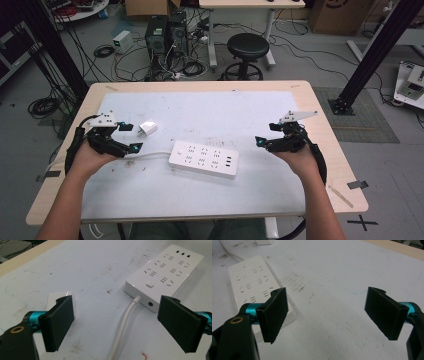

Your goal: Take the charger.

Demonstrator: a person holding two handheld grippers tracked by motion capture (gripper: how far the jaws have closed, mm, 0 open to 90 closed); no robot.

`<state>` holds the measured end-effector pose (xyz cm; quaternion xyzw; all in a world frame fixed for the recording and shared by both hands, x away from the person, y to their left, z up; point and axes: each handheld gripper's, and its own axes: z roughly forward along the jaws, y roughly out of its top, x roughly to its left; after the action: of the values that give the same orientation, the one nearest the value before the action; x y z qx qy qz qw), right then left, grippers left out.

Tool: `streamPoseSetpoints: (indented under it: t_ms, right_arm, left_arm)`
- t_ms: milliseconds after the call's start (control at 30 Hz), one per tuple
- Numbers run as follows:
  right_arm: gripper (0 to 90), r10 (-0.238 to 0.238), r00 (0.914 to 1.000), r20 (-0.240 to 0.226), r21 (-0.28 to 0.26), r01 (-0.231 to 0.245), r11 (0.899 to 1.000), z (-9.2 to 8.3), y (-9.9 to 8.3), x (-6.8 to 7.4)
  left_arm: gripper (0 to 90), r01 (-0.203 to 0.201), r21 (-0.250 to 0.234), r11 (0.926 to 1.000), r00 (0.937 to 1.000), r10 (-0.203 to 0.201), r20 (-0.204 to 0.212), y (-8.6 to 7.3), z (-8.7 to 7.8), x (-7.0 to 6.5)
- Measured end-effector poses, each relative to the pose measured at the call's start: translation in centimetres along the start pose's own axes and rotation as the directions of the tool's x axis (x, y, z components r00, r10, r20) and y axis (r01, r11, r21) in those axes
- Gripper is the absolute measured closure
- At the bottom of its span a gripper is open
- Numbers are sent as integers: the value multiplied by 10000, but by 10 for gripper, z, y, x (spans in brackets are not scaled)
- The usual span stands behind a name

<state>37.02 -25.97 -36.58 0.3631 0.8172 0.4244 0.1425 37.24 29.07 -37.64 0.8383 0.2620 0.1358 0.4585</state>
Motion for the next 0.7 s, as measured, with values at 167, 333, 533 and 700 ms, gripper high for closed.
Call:
streamPoseSetpoints:
  t_ms: [167, 333, 533, 700]
  right_arm:
    - [194, 83, 10000, 36, 8, -83, 10000, -1, 1, 1]
    - [194, -58, 10000, -1, 30, 58, 10000, 1, 3, 4]
    - [194, -268, 9996, 69, 40, 268, 9996, 2, 4, 9]
    - [194, -249, 9996, 151, 112, 247, 9996, 4, 4, 12]
  left_arm:
    - [139, 65, 0, 10000, 9997, -65, -240, 2, 2, 1]
    - [139, 221, -135, 9997, 9976, -229, -646, 4, 6, 8]
    - [139, 439, 67, 9990, 9942, -430, -987, 5, 16, 21]
    - [139, 515, 472, 9976, 9911, -453, -1248, 12, 29, 33]
